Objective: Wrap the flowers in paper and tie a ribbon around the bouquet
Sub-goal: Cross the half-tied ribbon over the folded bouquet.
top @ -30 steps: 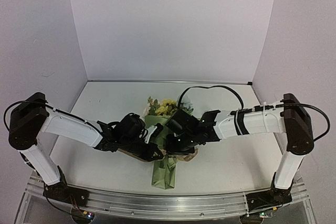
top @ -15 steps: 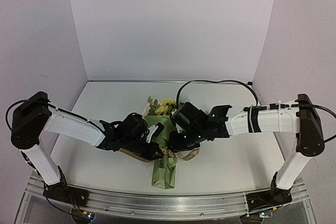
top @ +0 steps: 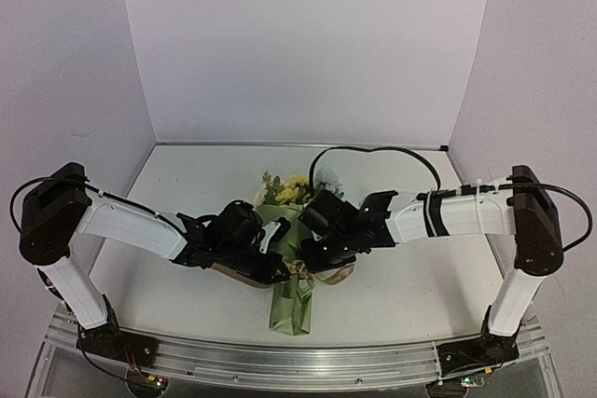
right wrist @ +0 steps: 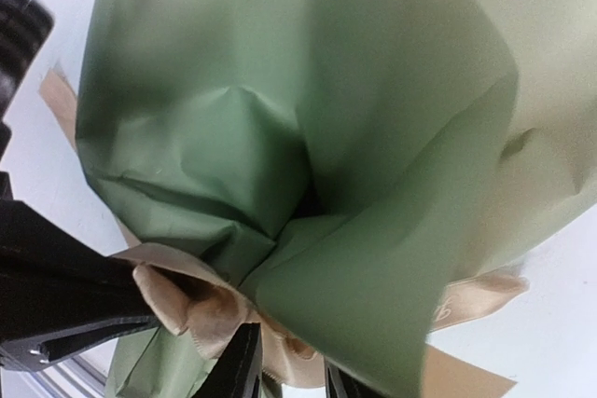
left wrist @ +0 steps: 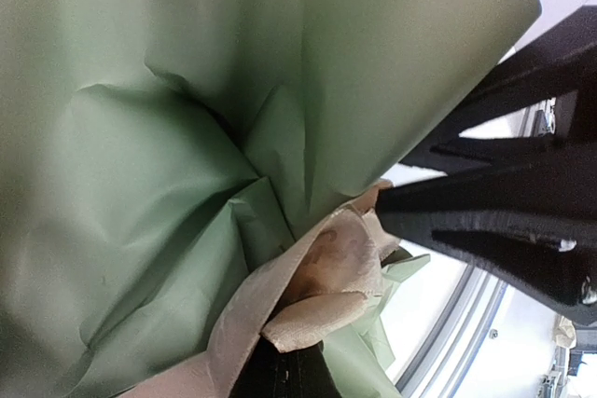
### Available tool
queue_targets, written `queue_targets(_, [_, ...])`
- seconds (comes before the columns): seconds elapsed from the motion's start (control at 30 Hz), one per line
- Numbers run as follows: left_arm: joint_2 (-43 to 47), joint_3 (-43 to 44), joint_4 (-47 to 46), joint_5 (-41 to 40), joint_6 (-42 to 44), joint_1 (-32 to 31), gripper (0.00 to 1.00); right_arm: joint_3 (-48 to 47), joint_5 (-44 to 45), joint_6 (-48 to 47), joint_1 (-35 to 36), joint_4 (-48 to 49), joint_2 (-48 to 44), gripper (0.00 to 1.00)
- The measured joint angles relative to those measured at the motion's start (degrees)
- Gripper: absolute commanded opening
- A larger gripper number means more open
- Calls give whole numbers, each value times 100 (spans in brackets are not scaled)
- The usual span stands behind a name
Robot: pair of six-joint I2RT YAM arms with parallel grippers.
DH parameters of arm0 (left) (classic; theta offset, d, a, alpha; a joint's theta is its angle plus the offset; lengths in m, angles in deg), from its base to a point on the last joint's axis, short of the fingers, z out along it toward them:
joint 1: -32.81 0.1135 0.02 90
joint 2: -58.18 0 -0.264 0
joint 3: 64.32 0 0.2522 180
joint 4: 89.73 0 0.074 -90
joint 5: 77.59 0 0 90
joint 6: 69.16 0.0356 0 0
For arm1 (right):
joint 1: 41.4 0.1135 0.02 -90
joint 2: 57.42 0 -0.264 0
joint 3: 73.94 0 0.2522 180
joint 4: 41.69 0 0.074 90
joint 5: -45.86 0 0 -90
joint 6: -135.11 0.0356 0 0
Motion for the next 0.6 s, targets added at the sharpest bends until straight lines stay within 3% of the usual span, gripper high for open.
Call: queue_targets(0.6, [4,2,-2,0,1,0,0,-87,-52,-59,2,-37,199,19])
